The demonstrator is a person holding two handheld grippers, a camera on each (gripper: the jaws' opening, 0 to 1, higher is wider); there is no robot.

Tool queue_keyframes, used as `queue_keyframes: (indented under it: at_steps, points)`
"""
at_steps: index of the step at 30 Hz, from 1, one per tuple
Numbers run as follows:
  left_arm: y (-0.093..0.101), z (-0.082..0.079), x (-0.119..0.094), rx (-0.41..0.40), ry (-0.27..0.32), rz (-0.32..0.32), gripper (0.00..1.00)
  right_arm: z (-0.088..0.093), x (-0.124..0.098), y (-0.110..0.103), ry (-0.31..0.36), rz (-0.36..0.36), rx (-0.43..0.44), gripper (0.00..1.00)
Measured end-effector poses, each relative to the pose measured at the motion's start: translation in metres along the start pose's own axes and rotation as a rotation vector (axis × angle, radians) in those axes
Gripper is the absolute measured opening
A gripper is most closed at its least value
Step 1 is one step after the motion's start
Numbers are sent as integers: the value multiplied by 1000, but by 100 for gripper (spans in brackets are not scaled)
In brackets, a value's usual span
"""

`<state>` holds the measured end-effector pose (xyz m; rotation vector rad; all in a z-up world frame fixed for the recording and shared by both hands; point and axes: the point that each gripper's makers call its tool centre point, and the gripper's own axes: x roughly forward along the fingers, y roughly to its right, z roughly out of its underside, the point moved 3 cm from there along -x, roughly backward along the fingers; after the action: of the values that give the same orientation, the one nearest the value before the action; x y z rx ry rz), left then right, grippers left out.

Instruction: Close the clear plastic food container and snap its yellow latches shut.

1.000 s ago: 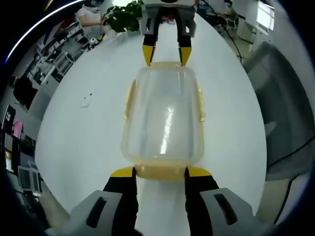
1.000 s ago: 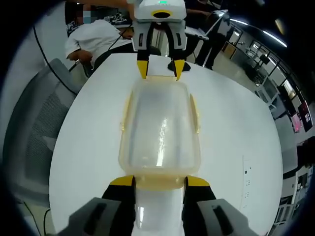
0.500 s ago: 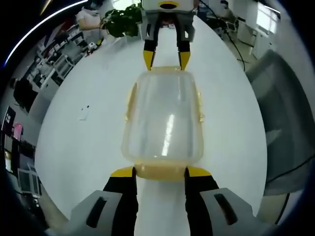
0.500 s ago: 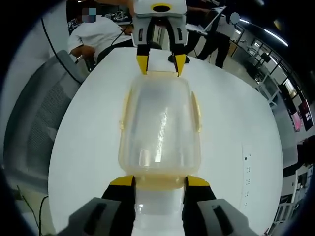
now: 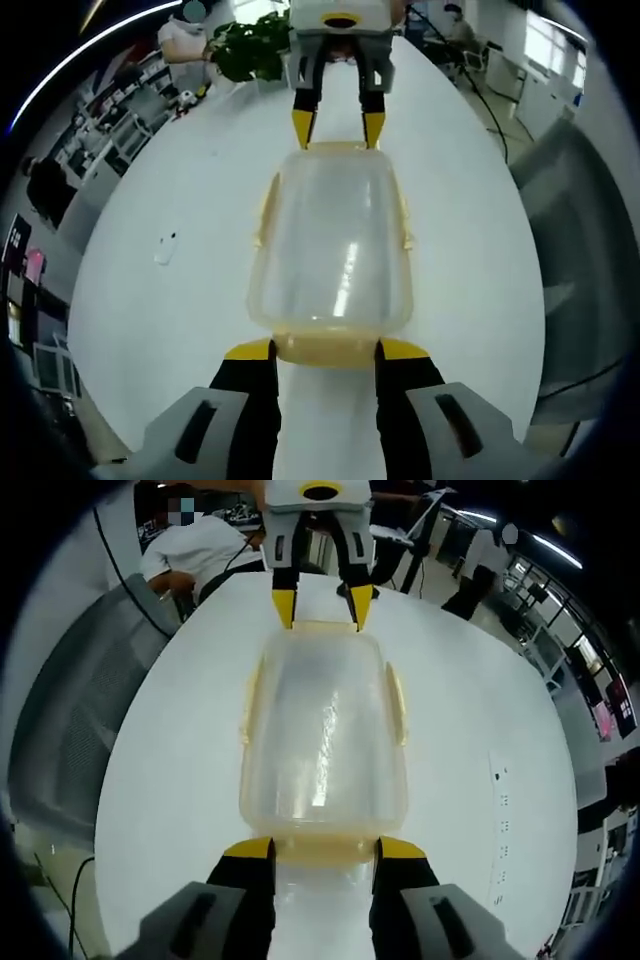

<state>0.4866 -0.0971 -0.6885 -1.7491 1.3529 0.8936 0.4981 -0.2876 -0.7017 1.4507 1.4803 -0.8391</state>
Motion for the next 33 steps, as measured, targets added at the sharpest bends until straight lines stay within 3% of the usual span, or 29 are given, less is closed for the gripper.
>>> queue_keyframes:
  at_steps: [19, 33]
  points:
    - [0, -37, 21, -15, 18, 19, 34, 38, -15, 5, -10, -14, 4, 34]
    - [2, -46, 33, -3, 17, 40, 34, 53, -13, 1, -20, -29, 21, 35]
